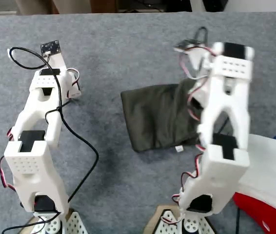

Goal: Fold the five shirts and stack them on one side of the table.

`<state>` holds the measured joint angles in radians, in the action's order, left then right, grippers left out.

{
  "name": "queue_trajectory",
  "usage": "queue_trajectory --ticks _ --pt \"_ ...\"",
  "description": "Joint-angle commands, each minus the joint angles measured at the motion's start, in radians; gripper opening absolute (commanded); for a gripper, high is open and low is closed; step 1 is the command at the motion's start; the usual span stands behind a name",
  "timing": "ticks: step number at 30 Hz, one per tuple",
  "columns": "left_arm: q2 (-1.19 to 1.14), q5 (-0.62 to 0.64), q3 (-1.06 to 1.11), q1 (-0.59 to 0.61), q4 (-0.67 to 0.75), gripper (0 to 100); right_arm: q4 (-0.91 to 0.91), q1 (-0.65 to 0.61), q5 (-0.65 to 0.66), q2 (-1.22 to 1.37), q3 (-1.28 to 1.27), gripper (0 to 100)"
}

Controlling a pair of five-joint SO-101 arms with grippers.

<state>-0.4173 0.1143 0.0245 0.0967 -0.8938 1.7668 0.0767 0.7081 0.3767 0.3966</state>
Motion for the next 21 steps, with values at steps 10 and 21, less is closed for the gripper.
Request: queue_trajectory --ticks 10,21 --pt "0.058 0.0 0.0 -0.011 0.017 2 -0.14 0.038 0.005 0.088 -0.154 0.4" --pt "0.061 0.043 -0.133 -0.284 -0.083 2 -0.305 0.156 0.075 0.088 -0.248 0.4"
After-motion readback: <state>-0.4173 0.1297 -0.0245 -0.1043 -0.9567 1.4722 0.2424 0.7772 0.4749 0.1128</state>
